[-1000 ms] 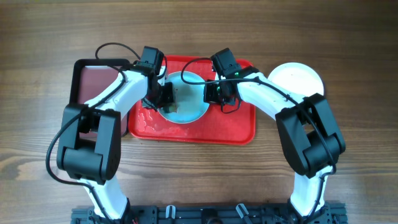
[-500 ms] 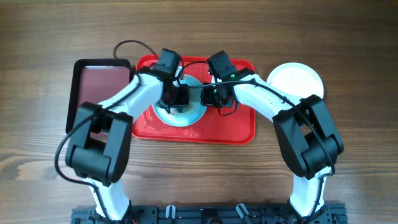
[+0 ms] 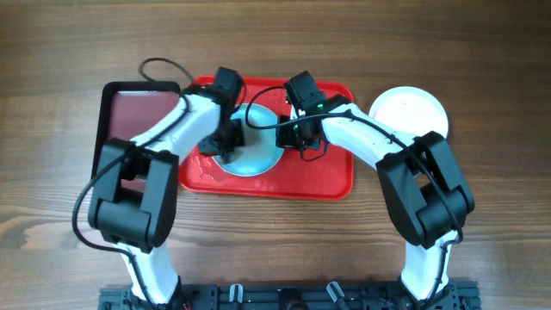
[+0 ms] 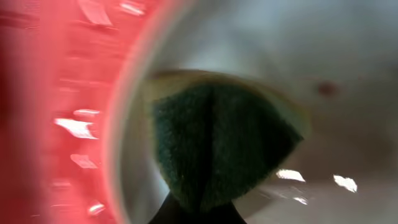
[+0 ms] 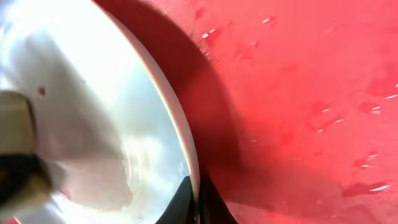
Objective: Clean dirty plates on tray and stack at the side
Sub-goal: 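Scrub the tilted third plate with the sponge in the left gripper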
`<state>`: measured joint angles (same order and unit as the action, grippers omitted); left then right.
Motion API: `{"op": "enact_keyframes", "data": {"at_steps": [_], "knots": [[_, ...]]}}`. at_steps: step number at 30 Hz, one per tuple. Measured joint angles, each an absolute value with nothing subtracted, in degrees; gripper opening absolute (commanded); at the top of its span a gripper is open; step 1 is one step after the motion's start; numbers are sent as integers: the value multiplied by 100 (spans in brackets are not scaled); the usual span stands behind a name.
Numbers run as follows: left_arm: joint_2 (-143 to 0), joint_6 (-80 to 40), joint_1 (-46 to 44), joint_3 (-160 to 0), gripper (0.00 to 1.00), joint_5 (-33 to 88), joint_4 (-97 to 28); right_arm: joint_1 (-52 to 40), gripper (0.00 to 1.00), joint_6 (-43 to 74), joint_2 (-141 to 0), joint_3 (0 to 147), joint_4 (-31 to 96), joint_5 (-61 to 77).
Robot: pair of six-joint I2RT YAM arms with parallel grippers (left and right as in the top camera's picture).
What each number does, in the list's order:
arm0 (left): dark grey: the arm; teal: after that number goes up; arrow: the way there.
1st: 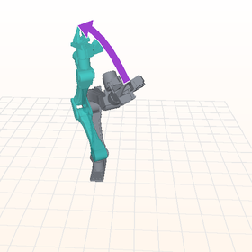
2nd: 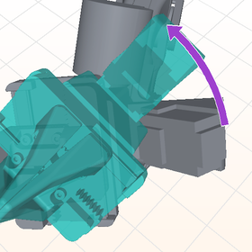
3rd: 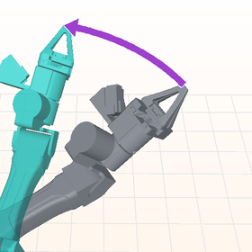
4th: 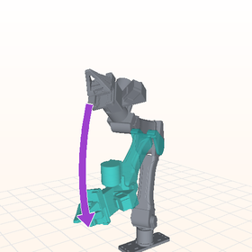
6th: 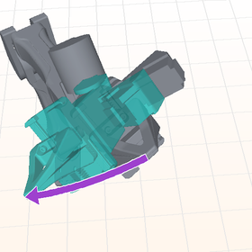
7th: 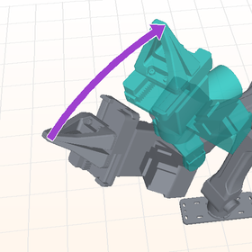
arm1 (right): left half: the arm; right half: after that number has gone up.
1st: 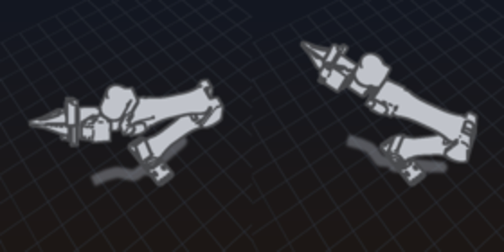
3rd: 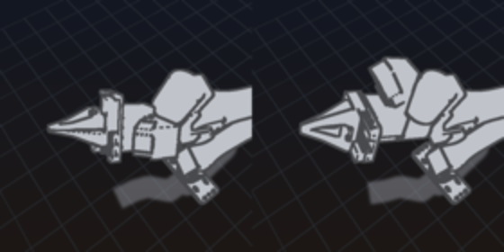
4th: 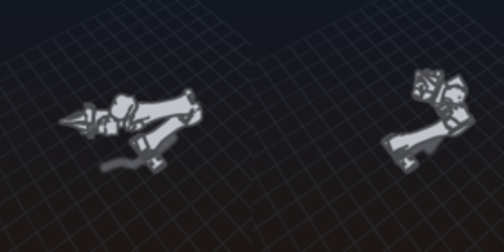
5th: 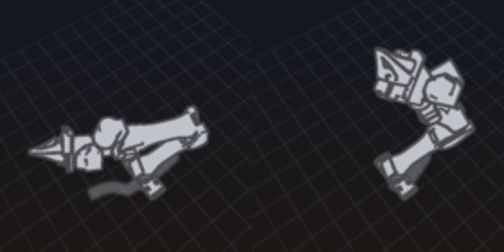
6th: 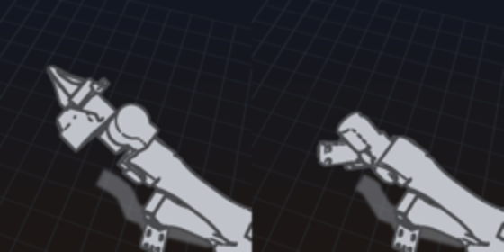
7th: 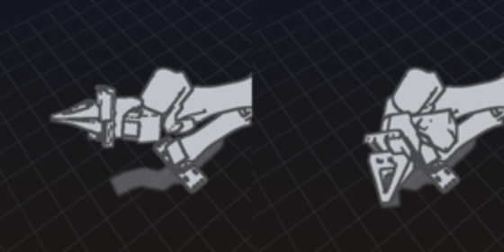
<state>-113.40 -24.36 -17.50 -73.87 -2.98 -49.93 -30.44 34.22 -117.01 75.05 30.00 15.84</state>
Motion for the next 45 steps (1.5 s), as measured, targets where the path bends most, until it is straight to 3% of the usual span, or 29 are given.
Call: {"op": "enact_keyframes", "data": {"at_steps": [8,14,20,25,29,38,42,45], "knots": [[-11345,-2335,-1907,-7338,4,-1096,-4322,-3124,4,3424,-11703,7505,2982,1649],[-11419,-1837,-2244,-7330,4,336,-3227,-3118,4,3424,-11703,7505,2991,1645],[-11439,-1212,-2390,-7367,4,1778,-4423,-3105,4,3420,-11703,7505,3011,1647],[-11487,-360,-2377,-7356,4,2117,-5242,-3120,4,3369,-11703,7505,3048,1695],[-11454,-530,-2370,-7380,4,1474,-5430,-3122,4,3312,-11703,7505,3048,1702],[-11404,-2456,-2165,-7332,4,-1942,-4783,-3142,5,3315,-11712,7505,2985,1734],[-11443,-2571,-2130,-7301,4,-2095,-3975,-3127,4,3336,-11712,7505,2956,1732],[-11432,-2418,-2034,-7317,4,-1426,-3634,-2982,4,3334,-11745,7505,2821,1841]]}}
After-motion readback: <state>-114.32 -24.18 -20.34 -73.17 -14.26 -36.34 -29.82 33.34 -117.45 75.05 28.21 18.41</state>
